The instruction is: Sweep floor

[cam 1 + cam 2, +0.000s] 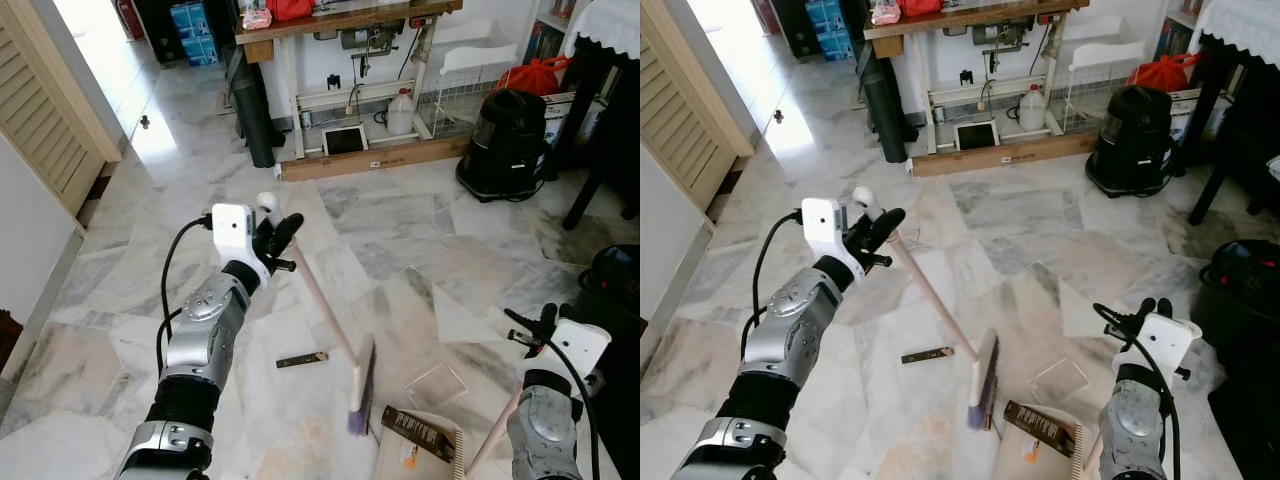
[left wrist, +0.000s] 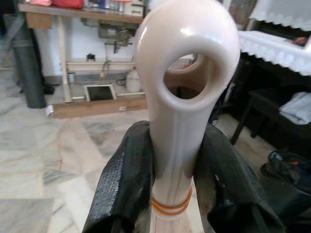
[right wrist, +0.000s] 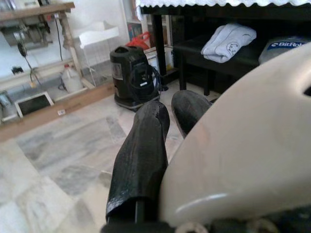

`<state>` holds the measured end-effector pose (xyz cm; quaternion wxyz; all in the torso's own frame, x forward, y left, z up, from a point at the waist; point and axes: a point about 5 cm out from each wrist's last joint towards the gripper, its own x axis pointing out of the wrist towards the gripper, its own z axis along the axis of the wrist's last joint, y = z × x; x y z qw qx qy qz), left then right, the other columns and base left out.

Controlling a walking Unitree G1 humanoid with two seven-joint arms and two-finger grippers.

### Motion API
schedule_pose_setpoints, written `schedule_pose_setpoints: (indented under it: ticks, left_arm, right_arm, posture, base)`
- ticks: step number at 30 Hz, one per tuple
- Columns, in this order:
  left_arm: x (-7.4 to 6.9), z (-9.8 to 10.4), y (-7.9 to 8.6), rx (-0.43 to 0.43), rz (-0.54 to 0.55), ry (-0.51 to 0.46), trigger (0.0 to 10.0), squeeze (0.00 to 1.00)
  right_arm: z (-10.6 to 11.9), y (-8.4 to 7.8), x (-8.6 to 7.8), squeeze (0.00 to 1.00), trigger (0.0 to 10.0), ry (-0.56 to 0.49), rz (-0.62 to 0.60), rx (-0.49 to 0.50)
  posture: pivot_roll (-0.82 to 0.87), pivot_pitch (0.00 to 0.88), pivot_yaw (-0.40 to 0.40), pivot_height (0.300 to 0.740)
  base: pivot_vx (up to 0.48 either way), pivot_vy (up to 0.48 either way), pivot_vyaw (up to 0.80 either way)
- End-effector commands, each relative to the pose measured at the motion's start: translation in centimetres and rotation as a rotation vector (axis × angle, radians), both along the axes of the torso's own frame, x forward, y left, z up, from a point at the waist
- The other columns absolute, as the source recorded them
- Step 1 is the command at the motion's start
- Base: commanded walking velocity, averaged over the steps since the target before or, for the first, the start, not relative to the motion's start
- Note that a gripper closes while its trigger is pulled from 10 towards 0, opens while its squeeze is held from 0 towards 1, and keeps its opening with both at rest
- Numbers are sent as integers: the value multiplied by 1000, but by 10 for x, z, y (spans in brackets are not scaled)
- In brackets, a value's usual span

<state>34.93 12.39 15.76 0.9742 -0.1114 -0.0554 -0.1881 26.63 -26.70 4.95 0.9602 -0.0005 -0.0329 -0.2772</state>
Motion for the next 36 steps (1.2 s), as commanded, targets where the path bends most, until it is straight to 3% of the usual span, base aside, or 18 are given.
schedule_pose_setpoints:
  ticks: [1,9,17,22,26,29,31,34,36]
  left_arm:
    - [0,3,14,12,53,-37,10000,0]
    - [2,5,17,11,75,-55,10000,0]
    - [2,6,9,-12,39,-54,10000,0]
    - [3,10,6,-80,15,-50,10000,0]
    - [4,14,12,-46,63,-79,10000,0]
    - [3,27,26,33,176,-177,10000,0]
    - [2,28,27,38,185,-181,10000,0]
    - [-6,24,24,176,175,-235,10000,0]
    - [-9,19,23,195,177,-234,10000,0]
  right_arm:
    - [16,0,8,0,10000,-107,-14,60]
    - [30,-2,14,0,10000,-222,-5,166]
    - [39,-1,21,0,10000,-260,36,178]
    - [42,-1,24,0,10000,-270,52,185]
    - [43,-1,25,0,10000,-273,60,188]
    - [47,1,27,0,10000,-277,70,171]
    - [47,1,27,0,10000,-277,71,170]
    - [53,8,28,0,10000,-301,109,160]
    - [56,10,28,0,10000,-312,115,161]
  posture:
    - [-38,0,87,740]
    - [-37,0,82,740]
    - [-32,0,74,740]
    - [-28,0,69,740]
    - [-23,0,63,740]
    - [-22,0,53,740]
    - [-22,0,51,740]
    - [-26,0,49,740]
    - [-38,0,52,740]
  base:
    - [0,0,0]
    - [0,0,0]
    - [0,0,0]
    - [0,0,0]
    - [0,0,0]
    - [0,0,0]
    - [0,0,0]
    - [0,0,0]
    - [0,0,0]
